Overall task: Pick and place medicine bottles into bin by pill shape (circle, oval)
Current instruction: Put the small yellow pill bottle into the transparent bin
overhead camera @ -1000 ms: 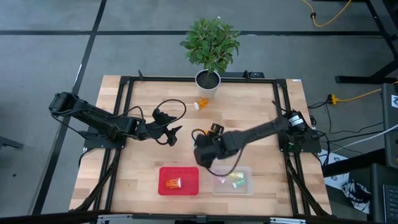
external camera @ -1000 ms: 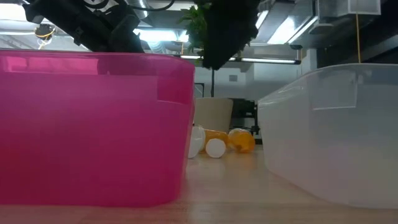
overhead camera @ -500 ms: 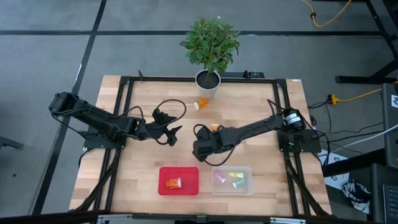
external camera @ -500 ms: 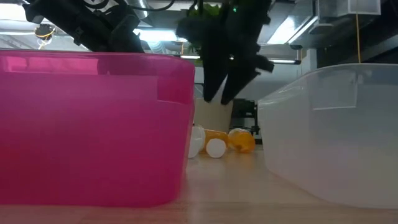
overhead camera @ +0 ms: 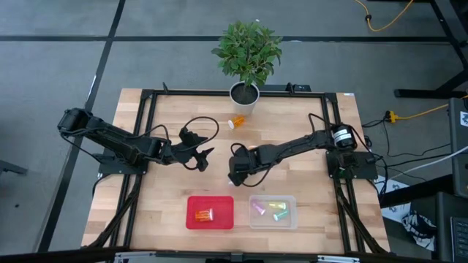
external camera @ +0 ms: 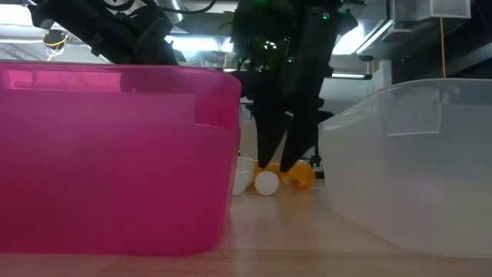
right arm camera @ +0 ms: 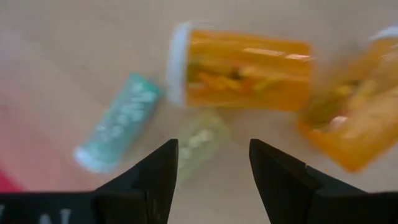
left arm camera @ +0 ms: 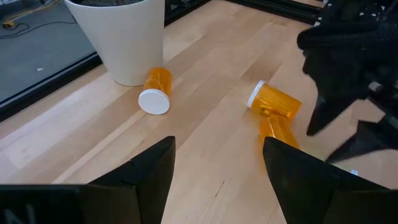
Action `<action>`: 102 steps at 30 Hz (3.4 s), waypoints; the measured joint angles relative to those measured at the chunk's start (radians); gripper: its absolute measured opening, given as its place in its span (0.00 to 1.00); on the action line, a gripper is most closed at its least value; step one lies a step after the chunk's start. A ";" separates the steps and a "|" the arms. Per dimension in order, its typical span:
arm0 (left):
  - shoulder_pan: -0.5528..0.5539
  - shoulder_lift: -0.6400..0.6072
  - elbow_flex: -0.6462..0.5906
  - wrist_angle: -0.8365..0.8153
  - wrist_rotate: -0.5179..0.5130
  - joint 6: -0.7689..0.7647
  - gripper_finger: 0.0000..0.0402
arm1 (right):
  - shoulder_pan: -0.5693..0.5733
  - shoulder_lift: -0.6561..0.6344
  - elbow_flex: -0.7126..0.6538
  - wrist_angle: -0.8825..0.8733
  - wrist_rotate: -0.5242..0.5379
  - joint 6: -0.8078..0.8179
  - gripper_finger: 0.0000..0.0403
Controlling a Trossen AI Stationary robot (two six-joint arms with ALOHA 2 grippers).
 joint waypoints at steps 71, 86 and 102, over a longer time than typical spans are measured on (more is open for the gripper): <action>0.000 0.000 0.000 0.000 0.000 0.002 0.59 | 0.160 -0.001 0.376 -0.636 -0.076 -0.401 0.25; 0.000 0.000 0.000 0.000 0.000 0.001 0.59 | 0.412 -0.001 0.381 -0.666 -0.138 -0.354 0.25; 0.000 0.000 0.000 0.000 0.000 0.002 0.59 | 0.398 -0.001 0.381 -0.664 -0.109 -0.401 0.25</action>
